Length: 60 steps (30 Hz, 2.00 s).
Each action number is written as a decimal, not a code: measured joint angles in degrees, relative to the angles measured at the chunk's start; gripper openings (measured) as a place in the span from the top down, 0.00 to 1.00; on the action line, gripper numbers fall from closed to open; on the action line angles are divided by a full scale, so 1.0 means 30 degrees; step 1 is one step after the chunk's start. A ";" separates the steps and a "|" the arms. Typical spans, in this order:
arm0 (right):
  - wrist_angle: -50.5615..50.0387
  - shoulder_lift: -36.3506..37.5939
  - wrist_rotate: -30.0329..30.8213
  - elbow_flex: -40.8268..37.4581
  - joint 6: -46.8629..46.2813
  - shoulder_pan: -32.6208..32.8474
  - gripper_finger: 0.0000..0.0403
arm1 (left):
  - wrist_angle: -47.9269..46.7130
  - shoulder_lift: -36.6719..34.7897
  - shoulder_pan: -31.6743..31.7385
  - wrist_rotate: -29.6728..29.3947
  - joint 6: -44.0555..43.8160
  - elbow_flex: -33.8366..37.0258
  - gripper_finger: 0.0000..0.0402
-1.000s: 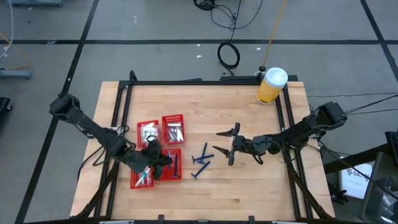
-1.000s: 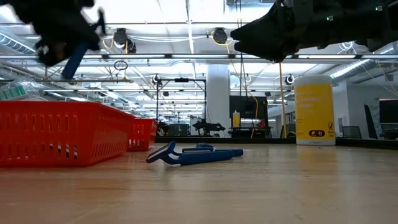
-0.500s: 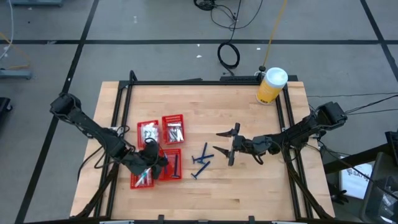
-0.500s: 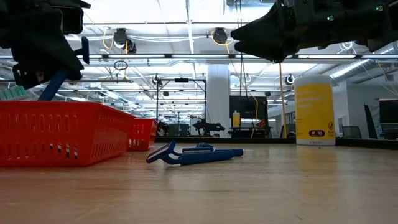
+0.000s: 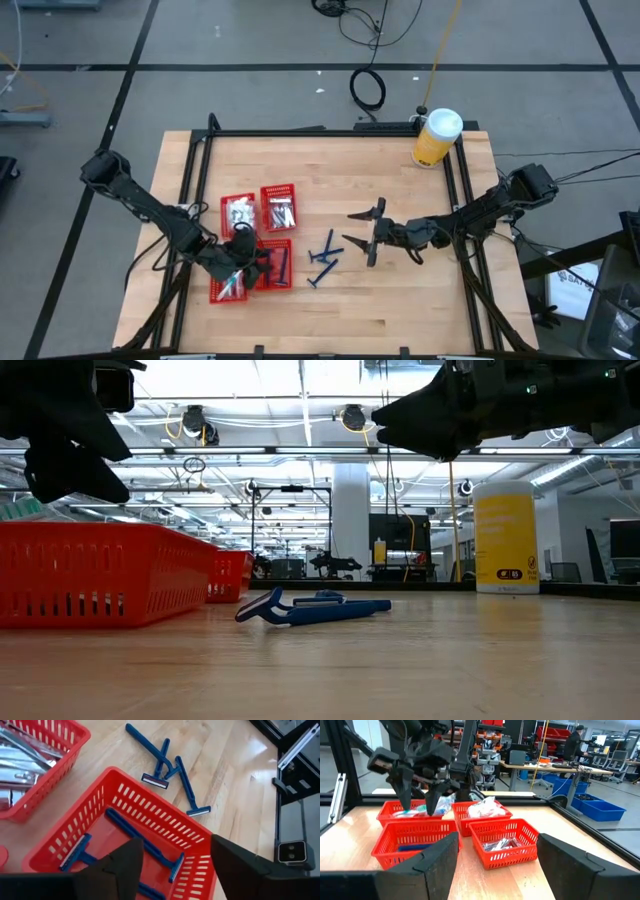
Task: Pick & Place Travel size toiletries
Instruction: Put the blue razor into the bottom right red basket
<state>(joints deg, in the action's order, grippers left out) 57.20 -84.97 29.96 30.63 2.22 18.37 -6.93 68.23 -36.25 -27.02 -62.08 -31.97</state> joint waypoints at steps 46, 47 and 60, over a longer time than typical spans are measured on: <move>-1.9099 -0.8838 -1.2350 1.0510 0.4366 -0.5195 0.51 | 0.3521 -0.0181 0.2367 0.0501 0.5659 -0.0022 0.40; -1.9155 -0.8838 -1.2350 1.0504 0.4183 -0.5135 0.52 | 0.3513 -0.0178 0.2367 0.0501 0.5659 -0.0022 0.40; -2.1395 -0.8656 -1.2766 1.0448 0.2528 -0.4954 0.86 | 0.3364 -0.0175 0.2367 0.0494 0.5790 -0.0015 0.40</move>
<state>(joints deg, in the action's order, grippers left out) -6.99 -110.93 -8.34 61.98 9.80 3.51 3.16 67.70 -29.15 -25.54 -44.71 -32.01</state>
